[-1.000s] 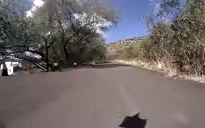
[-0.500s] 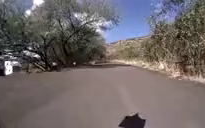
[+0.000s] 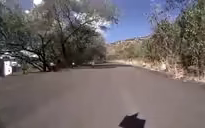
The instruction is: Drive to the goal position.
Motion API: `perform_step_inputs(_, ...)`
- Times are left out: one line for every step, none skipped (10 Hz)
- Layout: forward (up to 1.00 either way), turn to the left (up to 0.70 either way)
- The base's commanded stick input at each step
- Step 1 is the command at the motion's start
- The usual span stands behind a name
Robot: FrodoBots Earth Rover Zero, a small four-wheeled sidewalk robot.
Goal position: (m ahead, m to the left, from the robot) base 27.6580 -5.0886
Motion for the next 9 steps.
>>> perform_step_inputs(0.50,0.00)
perform_step_inputs(0.50,0.00)
perform_step_inputs(0.50,0.00)
perform_step_inputs(0.50,0.00)
perform_step_inputs(0.50,0.00)
perform_step_inputs(0.50,0.00)
perform_step_inputs(0.50,0.00)
perform_step_inputs(0.50,0.00)
perform_step_inputs(0.50,0.00)
